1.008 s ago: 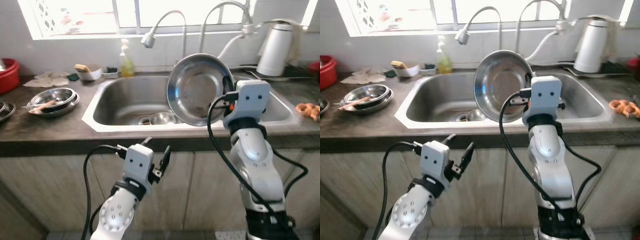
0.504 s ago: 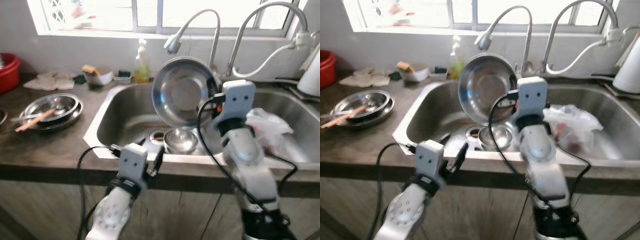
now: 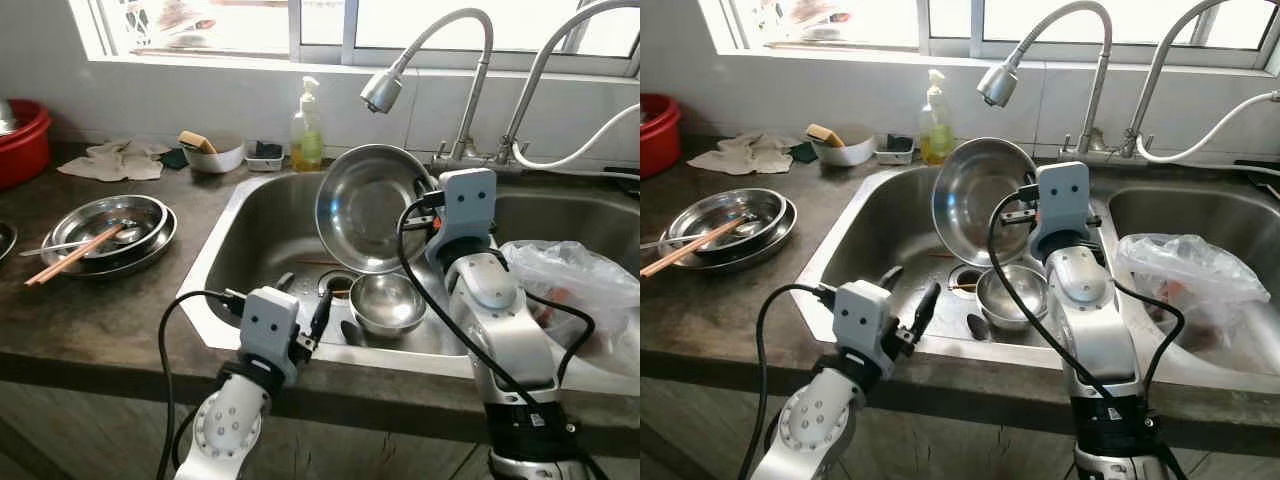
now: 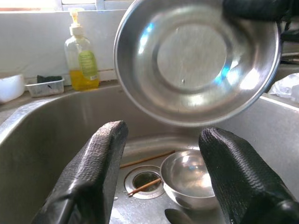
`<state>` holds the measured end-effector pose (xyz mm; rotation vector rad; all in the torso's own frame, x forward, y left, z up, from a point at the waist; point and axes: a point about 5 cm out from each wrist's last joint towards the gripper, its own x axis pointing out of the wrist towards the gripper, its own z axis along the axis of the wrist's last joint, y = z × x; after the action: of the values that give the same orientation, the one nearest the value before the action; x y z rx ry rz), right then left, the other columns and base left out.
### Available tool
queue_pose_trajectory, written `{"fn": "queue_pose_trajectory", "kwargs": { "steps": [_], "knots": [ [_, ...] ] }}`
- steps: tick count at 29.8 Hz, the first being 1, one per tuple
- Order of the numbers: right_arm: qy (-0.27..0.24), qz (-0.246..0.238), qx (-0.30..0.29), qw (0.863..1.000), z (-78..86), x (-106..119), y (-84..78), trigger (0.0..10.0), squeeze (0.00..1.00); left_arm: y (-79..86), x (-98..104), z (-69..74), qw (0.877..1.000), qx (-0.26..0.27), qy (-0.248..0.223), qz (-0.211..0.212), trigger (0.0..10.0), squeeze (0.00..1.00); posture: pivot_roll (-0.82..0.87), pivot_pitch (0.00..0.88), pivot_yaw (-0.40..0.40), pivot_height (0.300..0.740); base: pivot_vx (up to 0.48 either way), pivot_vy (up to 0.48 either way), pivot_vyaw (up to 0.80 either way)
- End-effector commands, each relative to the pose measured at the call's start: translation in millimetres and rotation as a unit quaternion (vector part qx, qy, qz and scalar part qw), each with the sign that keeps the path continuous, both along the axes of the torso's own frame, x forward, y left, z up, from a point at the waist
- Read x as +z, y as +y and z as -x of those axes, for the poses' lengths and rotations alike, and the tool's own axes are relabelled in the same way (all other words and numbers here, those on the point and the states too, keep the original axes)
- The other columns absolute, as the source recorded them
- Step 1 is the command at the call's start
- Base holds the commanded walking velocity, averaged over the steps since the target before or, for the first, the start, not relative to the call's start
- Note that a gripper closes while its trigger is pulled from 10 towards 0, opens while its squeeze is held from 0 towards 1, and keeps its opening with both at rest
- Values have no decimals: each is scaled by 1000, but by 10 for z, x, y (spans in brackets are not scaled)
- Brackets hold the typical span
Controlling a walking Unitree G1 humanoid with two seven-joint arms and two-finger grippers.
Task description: Kitchen organization
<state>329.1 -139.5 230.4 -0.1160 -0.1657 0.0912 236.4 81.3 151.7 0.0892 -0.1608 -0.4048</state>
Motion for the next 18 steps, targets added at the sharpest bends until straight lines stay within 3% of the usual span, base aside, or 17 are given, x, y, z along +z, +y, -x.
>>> {"fn": "queue_pose_trajectory", "kwargs": {
  "steps": [1, 2, 5, 12, 18],
  "knots": [
    [48, 0, 3, 999, -155, -37, -58, 10000, 0, -9, 5, 25, 1000, 0, 1, 0, 10000, 0, 41, 19, -59, 740, 0, 0, 0],
    [99, 2, -2, 995, -319, -100, -115, 10000, 0, -10, 9, 49, 1000, 0, 3, 1, 10000, 0, 43, 29, -60, 740, 0, 0, 0],
    [131, 8, -3, 991, -449, -168, -134, 10000, 0, -2, 9, 84, 1000, 1, 6, 1, 10000, 0, 51, 48, -67, 740, 0, 0, 0],
    [209, 9, -22, 978, -577, -416, -202, 10000, 0, -6, -4, 186, 1000, 0, 17, 3, 10000, 0, 57, 86, -70, 740, 0, 0, 0],
    [244, 5, -42, 969, -633, -520, -264, 10000, 0, -5, -10, 265, 1000, 0, 29, 4, 10000, 0, 62, 125, -72, 740, 0, 0, 0]
  ]
}}
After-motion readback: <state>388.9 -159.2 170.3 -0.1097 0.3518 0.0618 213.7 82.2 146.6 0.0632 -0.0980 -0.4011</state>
